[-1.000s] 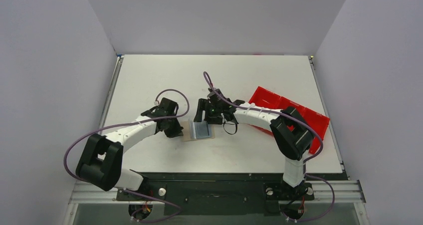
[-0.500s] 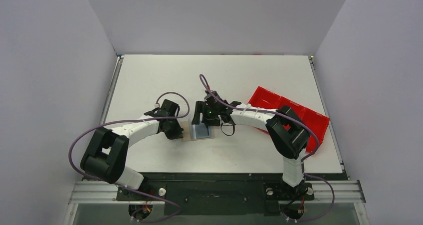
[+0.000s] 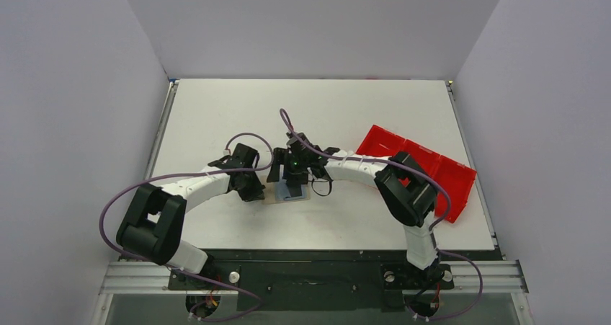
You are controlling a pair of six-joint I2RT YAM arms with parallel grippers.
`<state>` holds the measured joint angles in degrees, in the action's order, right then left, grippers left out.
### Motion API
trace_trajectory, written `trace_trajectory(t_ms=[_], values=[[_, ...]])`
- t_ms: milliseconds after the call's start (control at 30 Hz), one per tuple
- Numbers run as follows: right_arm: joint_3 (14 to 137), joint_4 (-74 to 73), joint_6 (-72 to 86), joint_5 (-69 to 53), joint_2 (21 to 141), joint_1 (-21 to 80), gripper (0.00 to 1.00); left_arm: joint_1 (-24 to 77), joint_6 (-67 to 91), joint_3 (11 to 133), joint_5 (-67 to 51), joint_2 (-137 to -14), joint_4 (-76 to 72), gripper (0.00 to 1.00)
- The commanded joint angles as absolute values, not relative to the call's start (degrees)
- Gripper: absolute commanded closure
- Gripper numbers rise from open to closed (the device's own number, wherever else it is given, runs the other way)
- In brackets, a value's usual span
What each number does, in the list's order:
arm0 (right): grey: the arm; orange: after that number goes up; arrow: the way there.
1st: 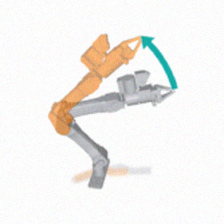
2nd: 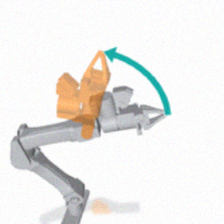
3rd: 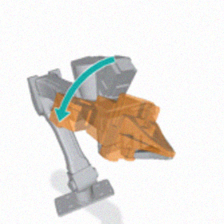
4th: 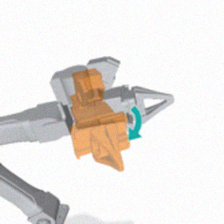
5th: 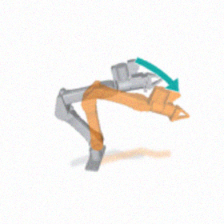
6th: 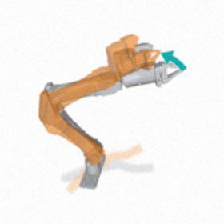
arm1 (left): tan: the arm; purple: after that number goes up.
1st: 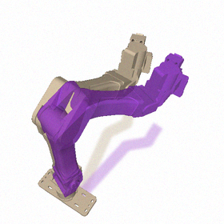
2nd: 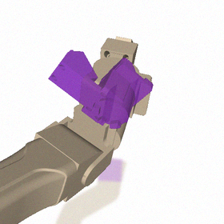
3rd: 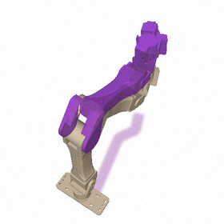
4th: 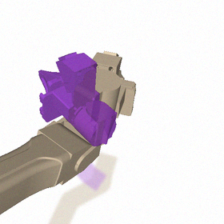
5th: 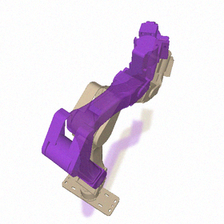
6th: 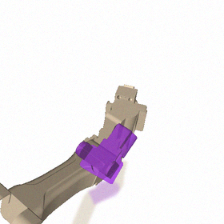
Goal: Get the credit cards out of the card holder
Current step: Remove the credit card from the card holder.
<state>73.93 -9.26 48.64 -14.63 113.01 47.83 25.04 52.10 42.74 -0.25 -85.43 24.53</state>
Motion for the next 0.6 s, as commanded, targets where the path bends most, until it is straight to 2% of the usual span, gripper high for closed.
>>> trace_trajectory(t_ms=[0,300,567], values=[[76.4,-6.2,50.5,-18.3,115.1,48.6,0.30,25.0,51.7,41.9,0.3,-86.8,20.5,1.00],[77.6,-2.7,53.2,-22.5,116.4,48.5,0.30,25.0,49.9,42.9,0.0,-81.6,22.2,1.00],[79.8,-2.2,54.6,-23.6,117.4,48.6,0.30,25.0,47.2,44.7,1.9,-72.4,31.2,1.00]])
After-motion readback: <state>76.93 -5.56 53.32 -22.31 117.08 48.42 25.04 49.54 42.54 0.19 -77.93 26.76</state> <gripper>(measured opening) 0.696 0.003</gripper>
